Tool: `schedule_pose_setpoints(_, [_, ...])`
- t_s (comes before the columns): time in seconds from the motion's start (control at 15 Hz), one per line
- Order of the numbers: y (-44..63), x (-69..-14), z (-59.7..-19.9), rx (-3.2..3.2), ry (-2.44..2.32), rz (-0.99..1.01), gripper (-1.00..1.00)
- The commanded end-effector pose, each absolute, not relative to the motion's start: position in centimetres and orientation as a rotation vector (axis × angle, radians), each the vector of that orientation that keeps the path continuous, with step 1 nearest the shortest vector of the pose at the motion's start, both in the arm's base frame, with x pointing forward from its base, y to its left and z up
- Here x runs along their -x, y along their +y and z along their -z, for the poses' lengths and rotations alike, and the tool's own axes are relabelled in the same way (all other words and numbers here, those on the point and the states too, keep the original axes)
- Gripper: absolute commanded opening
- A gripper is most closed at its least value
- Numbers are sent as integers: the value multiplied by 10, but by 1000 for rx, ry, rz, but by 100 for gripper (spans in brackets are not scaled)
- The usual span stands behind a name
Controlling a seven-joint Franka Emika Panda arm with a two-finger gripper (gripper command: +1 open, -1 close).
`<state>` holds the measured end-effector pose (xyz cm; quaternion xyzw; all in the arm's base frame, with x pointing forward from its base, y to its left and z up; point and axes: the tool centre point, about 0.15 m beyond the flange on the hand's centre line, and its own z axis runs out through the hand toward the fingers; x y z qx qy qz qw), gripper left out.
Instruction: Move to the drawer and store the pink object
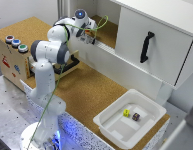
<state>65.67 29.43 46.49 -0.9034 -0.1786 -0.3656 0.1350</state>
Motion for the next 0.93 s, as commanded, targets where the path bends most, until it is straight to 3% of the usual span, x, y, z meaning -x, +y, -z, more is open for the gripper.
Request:
schedule_pose_setpoints(0.0, [310, -689, -464, 2695, -486, 1097, -100])
schedule_pose_setpoints(0.33, [309, -686, -477, 2702, -476, 1132, -100])
schedule_pose_setpoints(0.87, [295, -617, -520, 2736, -555, 1045, -100])
